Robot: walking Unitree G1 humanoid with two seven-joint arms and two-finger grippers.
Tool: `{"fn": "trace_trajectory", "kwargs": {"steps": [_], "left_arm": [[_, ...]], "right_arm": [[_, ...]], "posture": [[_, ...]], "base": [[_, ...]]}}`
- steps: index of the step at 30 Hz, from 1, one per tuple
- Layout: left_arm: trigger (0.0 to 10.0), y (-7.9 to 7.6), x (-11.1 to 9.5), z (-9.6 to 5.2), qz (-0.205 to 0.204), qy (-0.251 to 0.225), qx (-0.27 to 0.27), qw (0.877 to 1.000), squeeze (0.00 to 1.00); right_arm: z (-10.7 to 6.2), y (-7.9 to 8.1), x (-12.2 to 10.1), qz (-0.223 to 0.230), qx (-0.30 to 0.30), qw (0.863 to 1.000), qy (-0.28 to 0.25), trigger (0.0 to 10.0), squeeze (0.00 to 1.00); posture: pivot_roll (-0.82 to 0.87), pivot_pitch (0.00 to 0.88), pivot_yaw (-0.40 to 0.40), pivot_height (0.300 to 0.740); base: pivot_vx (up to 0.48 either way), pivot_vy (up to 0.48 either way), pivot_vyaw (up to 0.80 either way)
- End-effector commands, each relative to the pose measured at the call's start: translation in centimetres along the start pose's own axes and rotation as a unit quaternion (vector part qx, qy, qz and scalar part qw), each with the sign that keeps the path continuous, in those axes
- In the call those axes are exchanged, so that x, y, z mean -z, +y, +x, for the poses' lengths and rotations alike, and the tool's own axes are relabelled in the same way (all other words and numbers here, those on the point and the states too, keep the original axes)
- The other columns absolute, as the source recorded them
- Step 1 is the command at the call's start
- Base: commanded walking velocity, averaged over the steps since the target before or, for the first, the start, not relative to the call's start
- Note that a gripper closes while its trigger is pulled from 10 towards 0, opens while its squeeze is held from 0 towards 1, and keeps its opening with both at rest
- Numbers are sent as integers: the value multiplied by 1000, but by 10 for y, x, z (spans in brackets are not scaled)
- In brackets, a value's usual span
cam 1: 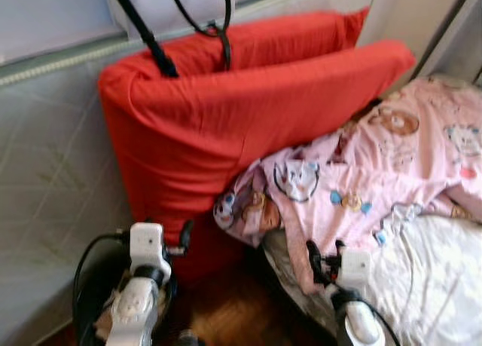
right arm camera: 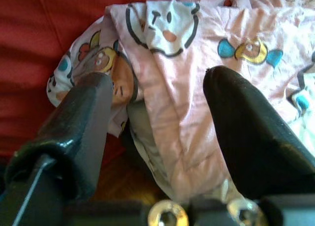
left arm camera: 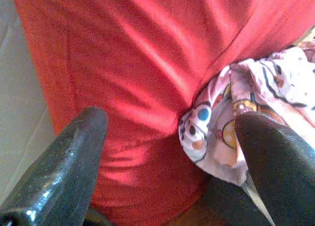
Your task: Clean up the room
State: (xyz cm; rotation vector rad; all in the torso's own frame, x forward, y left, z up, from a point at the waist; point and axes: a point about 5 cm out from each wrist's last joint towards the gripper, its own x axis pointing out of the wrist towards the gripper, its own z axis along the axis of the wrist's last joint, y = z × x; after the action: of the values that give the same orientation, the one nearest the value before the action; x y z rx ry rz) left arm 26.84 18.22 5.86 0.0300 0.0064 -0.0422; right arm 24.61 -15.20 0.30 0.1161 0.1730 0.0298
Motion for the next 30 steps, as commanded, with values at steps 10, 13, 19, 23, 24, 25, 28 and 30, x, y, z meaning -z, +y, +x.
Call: {"fn": "trace_trajectory", "kwargs": {"steps": [10, 13, 19, 23, 24, 25, 28, 30], "left_arm": [[10000, -2, 4, -3, 3, 13, 20, 1000, 0], [10000, -2, 4, -3, 3, 15, 21, 1000, 0], [10000, -1, 6, -4, 1, 19, 24, 1000, 0], [10000, -3, 6, -4, 2, 20, 28, 999, 0], [10000, -3, 6, -3, 1, 19, 28, 999, 0], [10000, -3, 6, -3, 1, 19, 28, 999, 0], [10000, -3, 5, -3, 2, 19, 28, 999, 0], [10000, -2, 5, -3, 1, 19, 26, 999, 0]], "right_arm": [[-4, 2, 4, 9, -8, 1000, 11, 10000, 0], [-5, 3, 4, 10, -9, 1000, 11, 10000, 0], [-6, 5, 6, 13, -10, 1000, 15, 10000, 0], [-7, 5, 8, 11, -8, 1000, 19, 10000, 0], [-7, 4, 10, 8, -7, 1000, 27, 10000, 0], [-7, 4, 10, 8, -7, 1000, 27, 10000, 0], [-7, 4, 12, 5, -6, 999, 38, 10000, 0], [-7, 3, 11, 6, -5, 999, 31, 10000, 0]], "posture": [[-6, 159, -14, 656], [-6, 162, -12, 656], [-9, 164, -7, 656], [-9, 165, -4, 656], [-9, 165, -4, 656], [-9, 165, -4, 656], [-7, 165, -4, 656], [-7, 164, -3, 646]], "base": [[0, 0, 0], [0, 0, 0], [0, 0, 0], [0, 0, 0], [0, 0, 0], [0, 0, 0], [0, 0, 0], [0, 0, 0]]}}
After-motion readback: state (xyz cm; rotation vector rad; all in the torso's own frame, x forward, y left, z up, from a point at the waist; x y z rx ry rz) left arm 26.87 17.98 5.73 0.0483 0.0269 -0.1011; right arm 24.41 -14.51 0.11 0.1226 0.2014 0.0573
